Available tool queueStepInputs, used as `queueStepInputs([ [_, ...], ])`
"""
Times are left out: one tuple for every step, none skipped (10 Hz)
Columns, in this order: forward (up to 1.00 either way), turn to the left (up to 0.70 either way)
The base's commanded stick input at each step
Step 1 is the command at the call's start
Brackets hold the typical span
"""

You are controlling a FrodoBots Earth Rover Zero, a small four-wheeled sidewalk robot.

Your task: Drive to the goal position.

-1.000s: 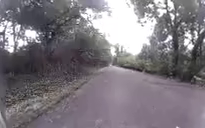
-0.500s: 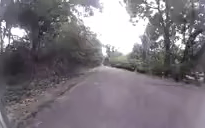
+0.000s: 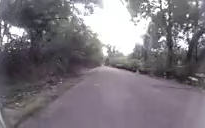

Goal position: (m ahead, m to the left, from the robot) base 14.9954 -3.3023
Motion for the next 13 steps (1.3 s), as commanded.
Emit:
queueStepInputs([
  [0.7,0.0],
  [0.7,0.0],
  [0.7,0.0],
  [0.7,0.0],
  [0.7,0.0],
  [0.7,0.0],
  [0.7,0.0],
  [0.7,0.0],
  [0.7,0.0],
  [0.7,0.0],
  [0.7,0.0],
  [0.7,0.0],
  [0.7,0.0],
])
